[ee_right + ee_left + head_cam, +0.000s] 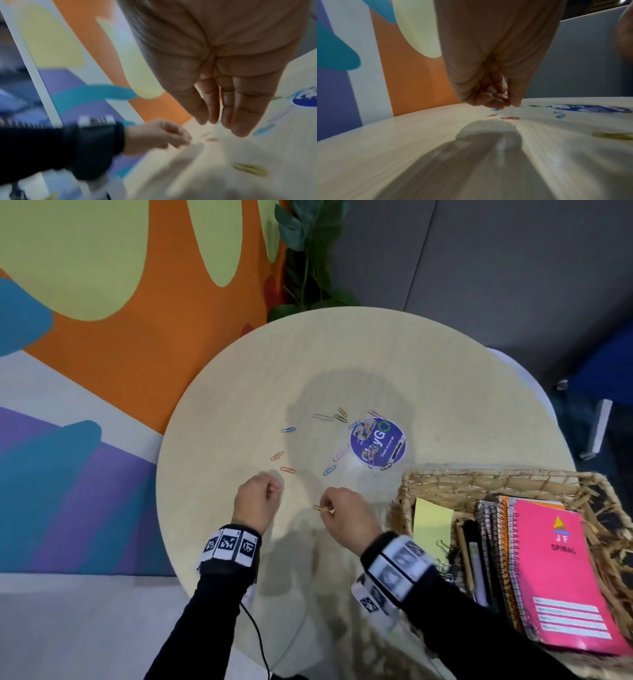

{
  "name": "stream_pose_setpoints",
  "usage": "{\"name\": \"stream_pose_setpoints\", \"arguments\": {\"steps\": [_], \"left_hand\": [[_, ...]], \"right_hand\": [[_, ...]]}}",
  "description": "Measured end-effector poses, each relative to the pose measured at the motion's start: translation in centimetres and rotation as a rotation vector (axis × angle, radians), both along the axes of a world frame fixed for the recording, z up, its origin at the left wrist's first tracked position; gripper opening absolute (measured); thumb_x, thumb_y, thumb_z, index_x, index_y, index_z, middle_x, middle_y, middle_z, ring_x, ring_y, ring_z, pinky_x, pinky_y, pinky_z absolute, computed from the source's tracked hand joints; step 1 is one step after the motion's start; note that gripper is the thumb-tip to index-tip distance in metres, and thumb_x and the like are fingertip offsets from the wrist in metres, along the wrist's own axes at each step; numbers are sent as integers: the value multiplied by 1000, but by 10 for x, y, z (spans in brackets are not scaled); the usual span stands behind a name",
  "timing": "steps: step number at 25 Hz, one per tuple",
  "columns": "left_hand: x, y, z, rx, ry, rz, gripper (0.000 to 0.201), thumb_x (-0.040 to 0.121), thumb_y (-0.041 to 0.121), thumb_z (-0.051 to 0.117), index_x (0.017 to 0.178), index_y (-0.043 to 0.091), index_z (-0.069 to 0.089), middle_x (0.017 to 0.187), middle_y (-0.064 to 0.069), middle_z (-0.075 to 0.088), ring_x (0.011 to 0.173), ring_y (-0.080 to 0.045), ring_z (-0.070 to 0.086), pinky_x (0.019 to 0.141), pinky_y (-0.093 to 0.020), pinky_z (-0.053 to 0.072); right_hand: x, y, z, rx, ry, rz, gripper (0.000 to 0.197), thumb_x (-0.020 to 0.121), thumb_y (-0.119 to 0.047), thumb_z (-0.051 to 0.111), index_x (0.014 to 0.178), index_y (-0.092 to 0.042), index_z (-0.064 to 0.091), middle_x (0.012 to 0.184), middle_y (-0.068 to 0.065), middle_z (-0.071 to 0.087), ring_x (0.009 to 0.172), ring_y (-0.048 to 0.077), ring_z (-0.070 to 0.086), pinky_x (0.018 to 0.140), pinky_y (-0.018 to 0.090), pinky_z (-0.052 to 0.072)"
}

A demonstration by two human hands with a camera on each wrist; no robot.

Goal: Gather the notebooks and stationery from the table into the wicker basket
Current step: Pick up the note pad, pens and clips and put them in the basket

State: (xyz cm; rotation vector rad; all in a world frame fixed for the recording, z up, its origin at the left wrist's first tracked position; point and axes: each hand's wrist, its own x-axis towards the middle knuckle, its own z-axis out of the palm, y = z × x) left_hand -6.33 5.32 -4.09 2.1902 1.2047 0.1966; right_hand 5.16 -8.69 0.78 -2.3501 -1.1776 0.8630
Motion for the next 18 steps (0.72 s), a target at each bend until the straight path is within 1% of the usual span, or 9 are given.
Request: {"name": "stream_pose_setpoints", "arguments": {"steps": [3,7,11,12,13,14,15,16,18], "left_hand": [[10,22,-9,-2,-37,-50,8,82,5,65,88,5,70,95,-12,72,84,-28,68,78,-25,49],[29,49,-13,-11,18,-130,16,87,12,62,99,8,70,105,-11,68,94,-26,66,88,-33,51],[39,61,-16,-53,52,-241,16,83,11,66,97,6,70,101,-12,65,94,-25,64,81,-29,47],[42,61,-17,-54,54,-264,15,82,12,67,95,5,71,100,-13,65,94,-25,64,80,-28,45],[45,63,-18,-51,65,-285,15,82,13,68,94,4,71,100,-13,65,94,-25,63,79,-27,44],[48,65,-19,-41,88,-315,16,82,13,68,94,3,71,100,-15,65,94,-27,62,79,-27,43],[51,67,-19,-21,128,-359,16,83,13,68,94,2,71,101,-17,64,95,-29,62,81,-29,43],[52,71,-21,7,171,-407,17,83,13,67,94,1,70,102,-19,63,97,-32,61,83,-33,44],[59,72,-33,71,234,-509,19,85,11,64,95,-5,67,102,-25,61,97,-38,60,86,-41,47]], "right_hand": [[-3,34,-29,-154,-78,-23,26,90,-7,47,114,0,53,120,19,53,111,35,54,92,38,43],[-1,45,-46,-259,-172,-18,26,90,-3,41,110,3,57,117,20,58,108,34,57,89,37,45],[-11,41,-53,-318,-214,25,27,85,5,43,110,4,55,115,22,59,107,33,57,90,37,46],[-16,40,-53,-304,-244,21,25,78,7,50,102,6,58,105,23,62,98,34,61,83,35,50],[-20,41,-52,-334,-211,25,23,66,8,61,88,4,62,88,22,66,81,35,66,69,31,54],[-23,41,-51,-366,-149,23,21,52,7,65,72,0,63,70,17,66,62,31,67,52,26,54],[-24,38,-51,-359,-140,12,17,49,4,60,64,-3,61,61,14,63,52,29,65,43,24,51],[-26,37,-51,-323,-166,30,16,56,1,51,68,-1,62,64,16,63,55,32,66,44,26,52],[-26,33,-41,-342,-143,31,30,77,4,36,98,6,58,97,25,63,89,40,65,72,38,55]]}}
